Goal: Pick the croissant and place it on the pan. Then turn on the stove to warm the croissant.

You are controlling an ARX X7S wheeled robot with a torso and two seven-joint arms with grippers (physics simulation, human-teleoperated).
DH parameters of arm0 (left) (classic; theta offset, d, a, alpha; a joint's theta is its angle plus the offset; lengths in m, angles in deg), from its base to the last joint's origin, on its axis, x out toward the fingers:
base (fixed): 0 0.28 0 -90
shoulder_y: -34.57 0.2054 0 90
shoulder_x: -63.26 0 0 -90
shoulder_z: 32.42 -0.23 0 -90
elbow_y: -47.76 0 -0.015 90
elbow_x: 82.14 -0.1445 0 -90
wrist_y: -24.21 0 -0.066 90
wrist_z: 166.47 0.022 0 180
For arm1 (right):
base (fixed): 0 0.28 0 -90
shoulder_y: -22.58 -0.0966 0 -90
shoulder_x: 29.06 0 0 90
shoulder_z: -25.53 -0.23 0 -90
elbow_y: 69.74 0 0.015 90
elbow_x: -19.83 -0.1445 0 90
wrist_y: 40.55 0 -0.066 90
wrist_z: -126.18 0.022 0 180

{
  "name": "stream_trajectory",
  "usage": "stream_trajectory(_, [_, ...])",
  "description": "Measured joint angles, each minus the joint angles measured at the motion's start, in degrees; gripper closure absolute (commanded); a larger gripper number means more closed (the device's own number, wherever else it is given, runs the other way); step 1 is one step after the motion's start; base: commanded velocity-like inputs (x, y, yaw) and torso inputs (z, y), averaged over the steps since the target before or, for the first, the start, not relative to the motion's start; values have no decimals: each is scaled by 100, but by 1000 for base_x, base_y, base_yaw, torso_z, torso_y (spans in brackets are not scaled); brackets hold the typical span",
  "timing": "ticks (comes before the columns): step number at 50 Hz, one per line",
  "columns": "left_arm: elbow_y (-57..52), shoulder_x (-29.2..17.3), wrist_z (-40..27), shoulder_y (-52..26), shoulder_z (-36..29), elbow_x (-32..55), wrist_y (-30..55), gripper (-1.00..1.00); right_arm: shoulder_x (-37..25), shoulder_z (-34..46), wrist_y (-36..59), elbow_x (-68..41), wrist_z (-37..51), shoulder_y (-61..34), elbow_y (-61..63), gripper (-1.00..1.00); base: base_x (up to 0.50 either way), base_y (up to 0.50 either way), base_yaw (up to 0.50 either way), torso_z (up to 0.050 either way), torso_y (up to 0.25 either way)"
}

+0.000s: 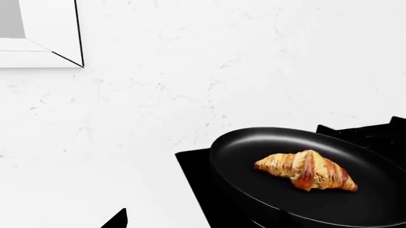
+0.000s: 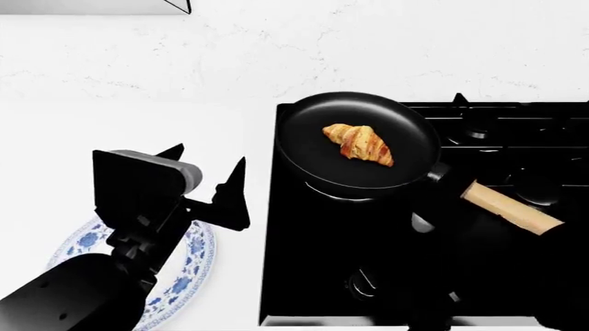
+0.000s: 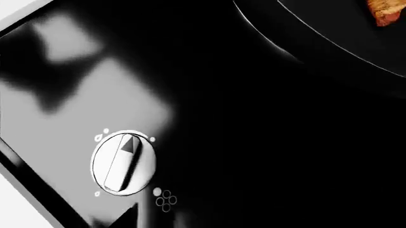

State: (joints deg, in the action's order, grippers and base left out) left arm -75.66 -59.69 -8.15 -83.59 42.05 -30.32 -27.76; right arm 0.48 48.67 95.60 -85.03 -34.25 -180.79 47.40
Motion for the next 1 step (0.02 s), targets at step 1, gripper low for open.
stream_trajectory(1, [-9, -3, -2, 3, 2, 5, -1, -100, -29, 1, 23, -5, 62, -35, 41, -100, 0, 0, 0, 0, 0])
